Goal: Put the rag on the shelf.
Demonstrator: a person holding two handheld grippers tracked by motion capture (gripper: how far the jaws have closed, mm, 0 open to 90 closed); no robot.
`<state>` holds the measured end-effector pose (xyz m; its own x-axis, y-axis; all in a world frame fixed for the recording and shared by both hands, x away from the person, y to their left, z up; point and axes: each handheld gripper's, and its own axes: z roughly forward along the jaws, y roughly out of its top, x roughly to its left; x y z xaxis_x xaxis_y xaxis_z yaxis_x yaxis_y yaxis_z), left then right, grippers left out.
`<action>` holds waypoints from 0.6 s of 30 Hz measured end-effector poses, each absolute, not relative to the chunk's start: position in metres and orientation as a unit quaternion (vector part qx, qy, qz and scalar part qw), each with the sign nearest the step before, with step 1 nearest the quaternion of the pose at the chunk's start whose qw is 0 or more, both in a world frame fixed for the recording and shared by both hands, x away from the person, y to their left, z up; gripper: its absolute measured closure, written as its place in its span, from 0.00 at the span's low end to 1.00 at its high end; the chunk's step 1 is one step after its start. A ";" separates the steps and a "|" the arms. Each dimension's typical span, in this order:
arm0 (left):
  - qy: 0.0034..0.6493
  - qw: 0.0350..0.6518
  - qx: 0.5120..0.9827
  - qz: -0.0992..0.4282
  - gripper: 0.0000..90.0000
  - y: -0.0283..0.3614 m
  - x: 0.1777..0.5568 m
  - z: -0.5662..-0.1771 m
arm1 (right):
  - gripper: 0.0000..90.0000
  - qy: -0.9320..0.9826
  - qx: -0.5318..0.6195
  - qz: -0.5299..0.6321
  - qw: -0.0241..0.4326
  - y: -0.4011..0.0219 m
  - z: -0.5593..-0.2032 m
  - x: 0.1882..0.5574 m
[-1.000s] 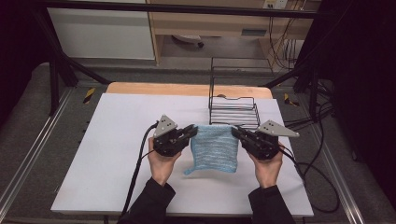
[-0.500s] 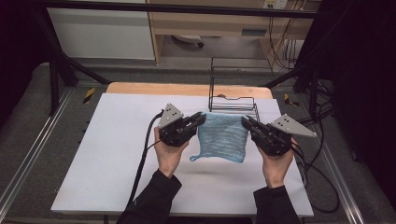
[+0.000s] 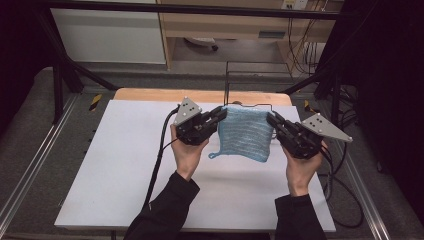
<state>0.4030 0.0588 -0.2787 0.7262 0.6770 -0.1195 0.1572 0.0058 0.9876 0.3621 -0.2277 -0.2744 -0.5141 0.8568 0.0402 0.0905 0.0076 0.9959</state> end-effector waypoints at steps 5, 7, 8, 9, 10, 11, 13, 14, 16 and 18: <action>0.305 0.647 0.668 0.208 0.89 0.054 0.408 -0.269 | 0.92 0.623 0.374 0.603 0.330 -0.230 -0.267 0.365; 0.303 0.650 0.664 0.210 0.89 0.053 0.410 -0.265 | 0.92 0.619 0.373 0.605 0.335 -0.231 -0.264 0.366; 0.302 0.652 0.663 0.211 0.89 0.052 0.411 -0.262 | 0.92 0.615 0.373 0.607 0.336 -0.231 -0.262 0.367; 0.301 0.655 0.660 0.211 0.89 0.052 0.412 -0.260 | 0.93 0.613 0.373 0.609 0.337 -0.231 -0.260 0.368; 0.300 0.657 0.658 0.213 0.89 0.052 0.413 -0.257 | 0.93 0.611 0.372 0.611 0.339 -0.232 -0.258 0.369; 0.300 0.659 0.656 0.214 0.89 0.051 0.414 -0.255 | 0.93 0.608 0.372 0.614 0.340 -0.232 -0.255 0.370; 0.298 0.663 0.652 0.215 0.89 0.051 0.417 -0.250 | 0.93 0.605 0.370 0.616 0.344 -0.232 -0.251 0.372; 0.299 0.665 0.649 0.215 0.90 0.051 0.418 -0.247 | 0.93 0.602 0.370 0.618 0.345 -0.232 -0.249 0.373; 0.296 0.670 0.646 0.215 0.90 0.050 0.420 -0.242 | 0.93 0.598 0.368 0.621 0.349 -0.232 -0.244 0.375; 0.294 0.674 0.643 0.216 0.90 0.049 0.422 -0.238 | 0.93 0.593 0.366 0.624 0.353 -0.233 -0.239 0.377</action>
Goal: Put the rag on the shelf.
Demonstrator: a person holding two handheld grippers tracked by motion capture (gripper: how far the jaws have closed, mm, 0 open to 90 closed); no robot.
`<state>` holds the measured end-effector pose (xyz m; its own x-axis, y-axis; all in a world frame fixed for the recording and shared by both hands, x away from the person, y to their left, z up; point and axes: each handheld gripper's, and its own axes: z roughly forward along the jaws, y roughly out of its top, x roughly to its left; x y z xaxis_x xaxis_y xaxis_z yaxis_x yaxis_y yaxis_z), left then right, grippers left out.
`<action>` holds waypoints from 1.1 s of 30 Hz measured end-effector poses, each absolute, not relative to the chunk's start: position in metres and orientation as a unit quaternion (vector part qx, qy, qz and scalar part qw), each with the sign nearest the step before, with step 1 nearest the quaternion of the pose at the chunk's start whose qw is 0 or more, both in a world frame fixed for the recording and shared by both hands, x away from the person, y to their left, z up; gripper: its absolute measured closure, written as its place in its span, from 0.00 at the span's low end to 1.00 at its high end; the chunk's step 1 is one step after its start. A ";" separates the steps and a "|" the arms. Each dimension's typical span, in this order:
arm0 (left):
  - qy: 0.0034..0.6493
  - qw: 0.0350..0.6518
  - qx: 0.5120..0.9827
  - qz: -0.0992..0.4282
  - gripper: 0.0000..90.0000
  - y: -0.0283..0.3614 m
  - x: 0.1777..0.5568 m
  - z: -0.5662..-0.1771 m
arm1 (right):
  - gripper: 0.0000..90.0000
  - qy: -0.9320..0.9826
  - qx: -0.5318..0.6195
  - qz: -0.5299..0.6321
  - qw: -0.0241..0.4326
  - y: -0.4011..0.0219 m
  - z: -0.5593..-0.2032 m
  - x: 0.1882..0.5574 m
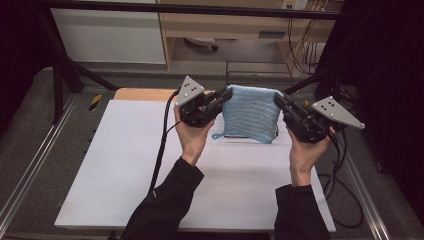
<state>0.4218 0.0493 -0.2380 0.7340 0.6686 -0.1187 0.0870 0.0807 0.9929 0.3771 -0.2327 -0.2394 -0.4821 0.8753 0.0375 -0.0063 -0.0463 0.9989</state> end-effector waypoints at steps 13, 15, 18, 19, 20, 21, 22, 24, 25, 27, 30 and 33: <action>0.285 0.687 0.628 0.228 0.90 0.040 0.434 -0.211 | 0.93 0.578 0.356 0.629 0.379 -0.237 -0.209 0.392; 0.283 0.685 0.630 0.232 0.90 0.039 0.436 -0.206 | 0.93 0.576 0.355 0.630 0.381 -0.238 -0.205 0.395; 0.282 0.686 0.628 0.235 0.89 0.037 0.440 -0.200 | 0.93 0.574 0.355 0.630 0.385 -0.239 -0.198 0.399; 0.282 0.686 0.628 0.236 0.89 0.036 0.441 -0.198 | 0.93 0.573 0.355 0.630 0.386 -0.240 -0.196 0.400; 0.281 0.688 0.626 0.237 0.90 0.036 0.441 -0.196 | 0.93 0.572 0.355 0.631 0.386 -0.240 -0.195 0.402; 0.279 0.688 0.626 0.240 0.89 0.036 0.442 -0.194 | 0.93 0.571 0.354 0.631 0.387 -0.240 -0.193 0.403; 0.280 0.689 0.624 0.240 0.89 0.035 0.443 -0.192 | 0.93 0.570 0.353 0.632 0.388 -0.240 -0.191 0.405; 0.280 0.693 0.621 0.238 0.90 0.034 0.445 -0.189 | 0.93 0.567 0.352 0.634 0.389 -0.241 -0.188 0.407; 0.280 0.691 0.621 0.241 0.89 0.034 0.447 -0.187 | 0.93 0.566 0.352 0.635 0.391 -0.241 -0.187 0.409; 0.282 0.692 0.620 0.240 0.89 0.032 0.450 -0.183 | 0.93 0.563 0.353 0.637 0.391 -0.242 -0.184 0.412; 0.283 0.695 0.616 0.240 0.89 0.032 0.456 -0.177 | 0.93 0.560 0.352 0.639 0.393 -0.243 -0.178 0.418; 0.283 0.701 0.611 0.236 0.89 0.033 0.460 -0.169 | 0.93 0.558 0.347 0.641 0.396 -0.243 -0.171 0.422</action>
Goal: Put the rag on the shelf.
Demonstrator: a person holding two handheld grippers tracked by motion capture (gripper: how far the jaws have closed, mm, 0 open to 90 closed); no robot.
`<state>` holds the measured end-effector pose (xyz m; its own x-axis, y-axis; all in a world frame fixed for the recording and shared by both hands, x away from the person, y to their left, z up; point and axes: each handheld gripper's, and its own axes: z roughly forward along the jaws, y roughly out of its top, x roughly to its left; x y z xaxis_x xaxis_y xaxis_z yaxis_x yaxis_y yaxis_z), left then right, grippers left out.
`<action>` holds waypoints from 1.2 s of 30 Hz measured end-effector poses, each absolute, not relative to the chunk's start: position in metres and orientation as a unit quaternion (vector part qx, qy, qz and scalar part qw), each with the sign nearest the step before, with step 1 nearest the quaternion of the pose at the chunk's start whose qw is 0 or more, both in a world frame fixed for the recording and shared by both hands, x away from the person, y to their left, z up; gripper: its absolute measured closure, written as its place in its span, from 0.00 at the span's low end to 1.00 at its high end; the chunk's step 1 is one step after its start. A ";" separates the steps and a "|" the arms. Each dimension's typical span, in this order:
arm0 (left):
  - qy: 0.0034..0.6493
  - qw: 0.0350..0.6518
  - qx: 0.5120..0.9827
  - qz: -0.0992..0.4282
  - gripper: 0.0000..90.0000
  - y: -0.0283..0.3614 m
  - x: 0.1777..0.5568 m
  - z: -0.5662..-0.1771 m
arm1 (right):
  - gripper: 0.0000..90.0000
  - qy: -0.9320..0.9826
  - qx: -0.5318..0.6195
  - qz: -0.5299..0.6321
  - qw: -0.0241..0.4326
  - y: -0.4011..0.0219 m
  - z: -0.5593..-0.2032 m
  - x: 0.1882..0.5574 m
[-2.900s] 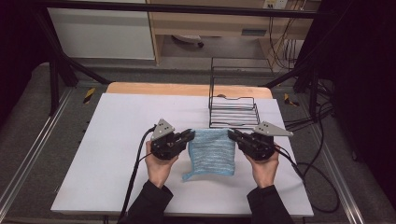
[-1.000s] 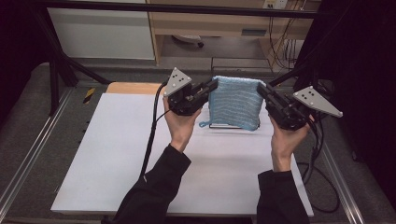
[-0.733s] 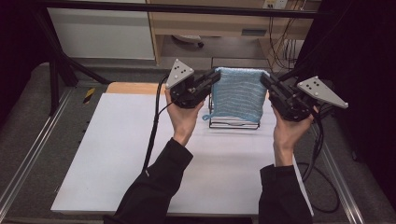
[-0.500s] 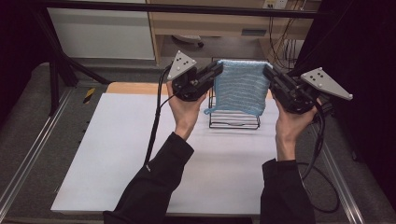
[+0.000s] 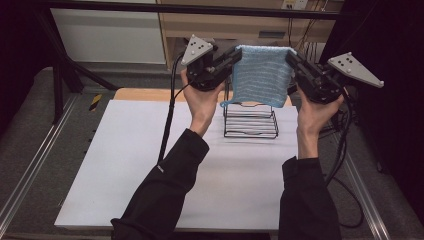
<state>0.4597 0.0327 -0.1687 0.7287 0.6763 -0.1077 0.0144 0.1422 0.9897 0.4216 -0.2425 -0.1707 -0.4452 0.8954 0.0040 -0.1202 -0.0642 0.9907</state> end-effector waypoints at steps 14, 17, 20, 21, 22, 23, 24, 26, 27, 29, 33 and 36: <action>0.275 0.698 0.611 0.253 0.89 0.030 0.476 -0.141 | 0.93 0.547 0.347 0.648 0.400 -0.243 -0.145 0.445; 0.280 0.697 0.610 0.252 0.89 0.029 0.484 -0.139 | 0.93 0.547 0.351 0.647 0.398 -0.242 -0.143 0.453; 0.281 0.694 0.614 0.252 0.89 0.029 0.491 -0.137 | 0.93 0.546 0.353 0.647 0.398 -0.243 -0.142 0.460; 0.280 0.692 0.614 0.255 0.89 0.029 0.493 -0.136 | 0.93 0.547 0.355 0.647 0.396 -0.243 -0.142 0.463; 0.281 0.690 0.615 0.257 0.89 0.029 0.495 -0.137 | 0.93 0.547 0.356 0.645 0.396 -0.243 -0.142 0.466; 0.283 0.689 0.615 0.258 0.89 0.029 0.497 -0.137 | 0.93 0.548 0.357 0.645 0.395 -0.242 -0.142 0.469; 0.284 0.686 0.617 0.260 0.89 0.029 0.500 -0.137 | 0.93 0.549 0.357 0.644 0.396 -0.242 -0.142 0.471; 0.286 0.683 0.619 0.260 0.89 0.029 0.505 -0.138 | 0.93 0.551 0.361 0.641 0.395 -0.241 -0.144 0.477; 0.287 0.684 0.619 0.258 0.89 0.029 0.507 -0.138 | 0.93 0.550 0.364 0.642 0.391 -0.241 -0.145 0.479; 0.289 0.684 0.618 0.258 0.89 0.029 0.512 -0.139 | 0.93 0.549 0.366 0.643 0.389 -0.241 -0.146 0.484; 0.293 0.681 0.621 0.257 0.89 0.029 0.521 -0.141 | 0.93 0.550 0.369 0.642 0.386 -0.240 -0.148 0.492; 0.293 0.677 0.623 0.260 0.89 0.028 0.526 -0.144 | 0.93 0.553 0.373 0.639 0.383 -0.241 -0.150 0.500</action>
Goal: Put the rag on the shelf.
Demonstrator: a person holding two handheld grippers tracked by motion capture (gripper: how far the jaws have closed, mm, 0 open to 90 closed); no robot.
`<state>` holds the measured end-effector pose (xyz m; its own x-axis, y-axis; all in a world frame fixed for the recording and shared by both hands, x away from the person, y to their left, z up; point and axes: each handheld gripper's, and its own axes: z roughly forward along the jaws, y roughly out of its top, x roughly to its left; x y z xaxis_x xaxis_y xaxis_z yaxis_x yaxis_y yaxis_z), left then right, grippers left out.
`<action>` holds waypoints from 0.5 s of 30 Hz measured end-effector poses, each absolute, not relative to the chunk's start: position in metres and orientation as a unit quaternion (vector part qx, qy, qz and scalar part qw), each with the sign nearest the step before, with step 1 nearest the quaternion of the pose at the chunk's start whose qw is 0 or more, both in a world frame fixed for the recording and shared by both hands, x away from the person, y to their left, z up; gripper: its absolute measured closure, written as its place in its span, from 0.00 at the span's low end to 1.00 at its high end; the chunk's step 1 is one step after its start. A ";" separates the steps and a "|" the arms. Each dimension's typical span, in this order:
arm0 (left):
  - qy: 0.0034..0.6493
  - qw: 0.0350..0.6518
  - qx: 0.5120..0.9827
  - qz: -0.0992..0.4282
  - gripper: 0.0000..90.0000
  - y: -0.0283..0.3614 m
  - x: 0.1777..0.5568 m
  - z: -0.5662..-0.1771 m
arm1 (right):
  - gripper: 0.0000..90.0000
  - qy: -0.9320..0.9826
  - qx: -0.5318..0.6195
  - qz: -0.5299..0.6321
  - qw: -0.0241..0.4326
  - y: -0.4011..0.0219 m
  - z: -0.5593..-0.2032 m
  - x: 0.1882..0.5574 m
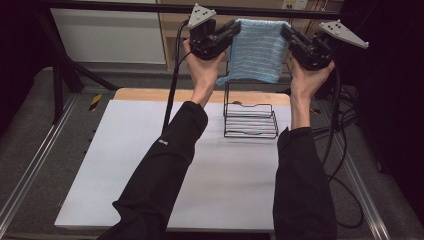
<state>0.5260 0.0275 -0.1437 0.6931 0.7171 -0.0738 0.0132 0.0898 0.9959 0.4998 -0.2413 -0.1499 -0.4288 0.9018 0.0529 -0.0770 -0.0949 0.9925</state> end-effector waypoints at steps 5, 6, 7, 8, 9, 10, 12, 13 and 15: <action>0.290 0.675 0.628 0.258 0.89 0.025 0.533 -0.151 | 0.93 0.557 0.373 0.635 0.384 -0.244 -0.153 0.509; 0.290 0.672 0.631 0.257 0.89 0.025 0.535 -0.152 | 0.93 0.559 0.374 0.632 0.384 -0.245 -0.154 0.511; 0.292 0.672 0.631 0.255 0.89 0.024 0.536 -0.154 | 0.93 0.560 0.376 0.630 0.384 -0.246 -0.155 0.513; 0.291 0.670 0.633 0.256 0.89 0.023 0.537 -0.156 | 0.92 0.561 0.377 0.629 0.384 -0.246 -0.156 0.515; 0.290 0.667 0.636 0.257 0.89 0.022 0.538 -0.157 | 0.93 0.562 0.378 0.628 0.383 -0.247 -0.158 0.516; 0.290 0.665 0.637 0.260 0.89 0.021 0.539 -0.158 | 0.92 0.563 0.378 0.628 0.381 -0.248 -0.160 0.518; 0.291 0.664 0.640 0.257 0.89 0.019 0.541 -0.161 | 0.92 0.566 0.376 0.627 0.381 -0.250 -0.163 0.519; 0.291 0.661 0.642 0.257 0.89 0.019 0.542 -0.162 | 0.92 0.568 0.376 0.625 0.381 -0.251 -0.164 0.520; 0.288 0.658 0.646 0.257 0.89 0.016 0.542 -0.165 | 0.92 0.569 0.376 0.624 0.380 -0.253 -0.168 0.521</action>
